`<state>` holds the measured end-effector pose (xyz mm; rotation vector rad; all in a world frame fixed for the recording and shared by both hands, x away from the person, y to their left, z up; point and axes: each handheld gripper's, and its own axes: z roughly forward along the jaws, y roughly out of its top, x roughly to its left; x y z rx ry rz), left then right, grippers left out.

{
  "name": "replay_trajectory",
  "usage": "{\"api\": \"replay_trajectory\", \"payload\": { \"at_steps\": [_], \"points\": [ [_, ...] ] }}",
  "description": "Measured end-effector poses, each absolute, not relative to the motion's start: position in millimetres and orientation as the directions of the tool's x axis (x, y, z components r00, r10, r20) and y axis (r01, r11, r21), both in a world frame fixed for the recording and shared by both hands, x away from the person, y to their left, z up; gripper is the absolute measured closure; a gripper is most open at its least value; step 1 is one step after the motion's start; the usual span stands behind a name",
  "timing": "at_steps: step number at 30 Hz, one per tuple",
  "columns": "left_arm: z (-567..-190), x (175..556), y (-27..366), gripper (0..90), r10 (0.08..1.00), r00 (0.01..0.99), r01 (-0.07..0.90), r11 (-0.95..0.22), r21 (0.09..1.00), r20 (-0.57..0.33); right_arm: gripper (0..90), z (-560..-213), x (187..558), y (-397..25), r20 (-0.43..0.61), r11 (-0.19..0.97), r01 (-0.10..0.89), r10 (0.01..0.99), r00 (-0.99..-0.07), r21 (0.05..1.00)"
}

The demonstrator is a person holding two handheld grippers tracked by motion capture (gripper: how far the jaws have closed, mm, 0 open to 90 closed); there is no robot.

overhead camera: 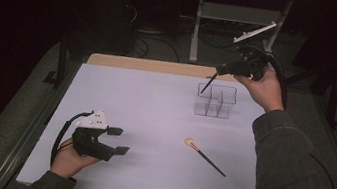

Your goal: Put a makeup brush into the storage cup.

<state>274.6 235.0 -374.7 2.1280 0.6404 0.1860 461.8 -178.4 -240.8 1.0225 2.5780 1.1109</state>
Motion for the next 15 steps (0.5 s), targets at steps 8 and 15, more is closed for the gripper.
{"api": "replay_trajectory", "payload": {
  "at_steps": [8,15],
  "points": [
    [-374.2,275.0,235.8,31.6,0.502,0.860,0.369,-0.482,0.795,-0.094,82.5,-245.5,465.0,-180.0,0.115,0.490,0.538,0.657,-0.745,0.686],
    [-374.2,274.4,235.1,31.6,0.504,0.858,0.371,-0.480,0.795,-0.097,82.5,-249.4,465.8,-180.8,0.119,0.485,0.543,0.661,-0.741,0.685]
  ]
}}
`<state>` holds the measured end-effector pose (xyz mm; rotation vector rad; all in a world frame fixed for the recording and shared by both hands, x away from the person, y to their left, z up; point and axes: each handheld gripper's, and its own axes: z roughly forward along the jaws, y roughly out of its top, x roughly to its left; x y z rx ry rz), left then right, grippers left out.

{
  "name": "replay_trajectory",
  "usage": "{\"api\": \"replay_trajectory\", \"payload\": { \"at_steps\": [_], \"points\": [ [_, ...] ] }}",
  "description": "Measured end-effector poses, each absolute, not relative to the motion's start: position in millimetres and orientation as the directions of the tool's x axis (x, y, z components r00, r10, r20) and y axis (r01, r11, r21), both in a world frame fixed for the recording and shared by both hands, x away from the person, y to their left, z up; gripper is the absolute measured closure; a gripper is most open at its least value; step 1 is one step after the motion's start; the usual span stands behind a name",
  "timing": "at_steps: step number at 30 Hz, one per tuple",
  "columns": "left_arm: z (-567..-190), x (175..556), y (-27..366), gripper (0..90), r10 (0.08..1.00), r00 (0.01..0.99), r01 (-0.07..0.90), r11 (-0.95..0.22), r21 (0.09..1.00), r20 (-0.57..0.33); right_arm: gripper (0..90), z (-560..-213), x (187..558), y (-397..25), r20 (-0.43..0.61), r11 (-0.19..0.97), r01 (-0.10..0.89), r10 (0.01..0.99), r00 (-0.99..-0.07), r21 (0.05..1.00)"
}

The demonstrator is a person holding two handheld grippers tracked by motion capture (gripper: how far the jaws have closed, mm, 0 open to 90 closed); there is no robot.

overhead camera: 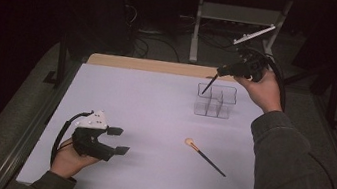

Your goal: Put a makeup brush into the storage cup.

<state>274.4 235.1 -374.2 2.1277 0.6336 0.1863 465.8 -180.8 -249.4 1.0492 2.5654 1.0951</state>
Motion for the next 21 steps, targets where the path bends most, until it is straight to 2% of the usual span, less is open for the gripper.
{"api": "replay_trajectory", "payload": {
  "at_steps": [21],
  "points": [
    [-375,275,236,31.0,0.506,0.858,0.364,-0.477,0.800,-0.089,82.4,-266,470,-181,0.120,0.472,0.559,0.682,-0.722,0.681]
  ]
}}
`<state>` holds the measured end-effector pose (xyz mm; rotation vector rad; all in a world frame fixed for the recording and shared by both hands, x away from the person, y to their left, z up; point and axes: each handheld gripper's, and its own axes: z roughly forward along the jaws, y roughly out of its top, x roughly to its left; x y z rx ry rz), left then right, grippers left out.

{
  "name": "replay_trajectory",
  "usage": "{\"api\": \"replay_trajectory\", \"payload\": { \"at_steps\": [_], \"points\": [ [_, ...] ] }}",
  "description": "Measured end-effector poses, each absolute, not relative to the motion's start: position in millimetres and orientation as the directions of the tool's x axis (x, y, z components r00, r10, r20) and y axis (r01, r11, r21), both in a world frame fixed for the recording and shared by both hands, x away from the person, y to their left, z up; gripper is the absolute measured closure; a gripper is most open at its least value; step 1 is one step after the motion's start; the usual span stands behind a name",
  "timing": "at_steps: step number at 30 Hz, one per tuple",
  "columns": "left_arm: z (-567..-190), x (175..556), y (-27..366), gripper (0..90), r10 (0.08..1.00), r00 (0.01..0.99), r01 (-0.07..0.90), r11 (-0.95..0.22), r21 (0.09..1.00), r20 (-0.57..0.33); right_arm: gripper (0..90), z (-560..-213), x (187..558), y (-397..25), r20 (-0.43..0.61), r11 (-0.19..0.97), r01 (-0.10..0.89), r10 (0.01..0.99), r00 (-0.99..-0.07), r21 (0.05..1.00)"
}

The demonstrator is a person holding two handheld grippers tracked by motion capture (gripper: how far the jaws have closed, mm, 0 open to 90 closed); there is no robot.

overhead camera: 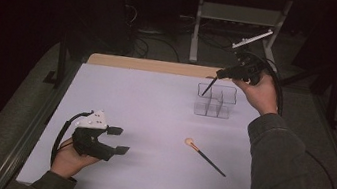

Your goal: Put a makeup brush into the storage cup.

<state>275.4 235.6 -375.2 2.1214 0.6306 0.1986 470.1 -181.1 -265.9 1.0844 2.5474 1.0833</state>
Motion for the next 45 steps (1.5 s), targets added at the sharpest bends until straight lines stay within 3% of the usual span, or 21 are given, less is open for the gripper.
{"api": "replay_trajectory", "payload": {
  "at_steps": [45],
  "points": [
    [-377,275,234,28.6,0.513,0.853,0.376,-0.477,0.794,-0.095,82.1,-307,474,-184,0.155,0.446,0.598,0.701,-0.696,0.666]
  ]
}}
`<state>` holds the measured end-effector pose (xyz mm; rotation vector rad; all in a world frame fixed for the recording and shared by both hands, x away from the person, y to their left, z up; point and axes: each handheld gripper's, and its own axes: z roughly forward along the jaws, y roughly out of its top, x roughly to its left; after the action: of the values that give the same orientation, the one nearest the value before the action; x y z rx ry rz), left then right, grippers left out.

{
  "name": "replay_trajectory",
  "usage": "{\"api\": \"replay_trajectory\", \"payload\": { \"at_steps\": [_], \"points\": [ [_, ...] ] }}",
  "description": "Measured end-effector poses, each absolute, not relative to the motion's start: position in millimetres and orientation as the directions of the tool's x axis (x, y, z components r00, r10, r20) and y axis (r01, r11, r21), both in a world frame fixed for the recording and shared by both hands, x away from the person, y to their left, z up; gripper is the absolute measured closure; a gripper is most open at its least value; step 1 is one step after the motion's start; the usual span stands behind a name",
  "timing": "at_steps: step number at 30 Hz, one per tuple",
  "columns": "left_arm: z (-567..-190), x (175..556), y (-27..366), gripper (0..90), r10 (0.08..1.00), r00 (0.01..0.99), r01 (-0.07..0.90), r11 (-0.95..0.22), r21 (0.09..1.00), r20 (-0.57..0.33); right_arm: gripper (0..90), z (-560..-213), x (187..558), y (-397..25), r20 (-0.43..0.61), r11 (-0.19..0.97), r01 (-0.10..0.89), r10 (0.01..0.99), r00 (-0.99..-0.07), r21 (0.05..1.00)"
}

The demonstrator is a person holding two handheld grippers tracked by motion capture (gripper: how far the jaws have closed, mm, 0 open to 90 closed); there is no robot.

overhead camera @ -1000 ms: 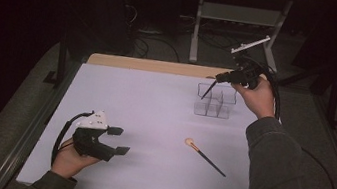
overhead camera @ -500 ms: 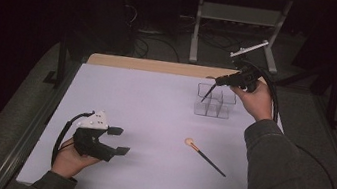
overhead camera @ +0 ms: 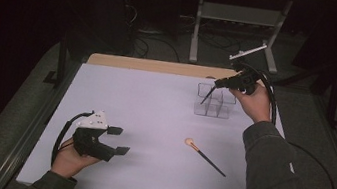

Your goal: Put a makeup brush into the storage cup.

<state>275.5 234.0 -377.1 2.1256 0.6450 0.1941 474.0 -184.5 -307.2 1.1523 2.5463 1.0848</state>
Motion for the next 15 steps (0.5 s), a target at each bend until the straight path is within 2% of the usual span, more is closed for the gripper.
{"api": "replay_trajectory", "payload": {
  "at_steps": [11,15],
  "points": [
    [-376.8,275.3,232.8,28.8,0.508,0.857,0.371,-0.487,0.791,-0.090,81.3,-315.1,471.4,-189.2,0.177,0.427,0.604,0.700,-0.692,0.673],
    [-376.5,275.2,232.9,28.8,0.508,0.857,0.370,-0.485,0.792,-0.090,76.3,-316.7,469.4,-189.5,0.186,0.417,0.606,0.700,-0.690,0.677]
  ]
}}
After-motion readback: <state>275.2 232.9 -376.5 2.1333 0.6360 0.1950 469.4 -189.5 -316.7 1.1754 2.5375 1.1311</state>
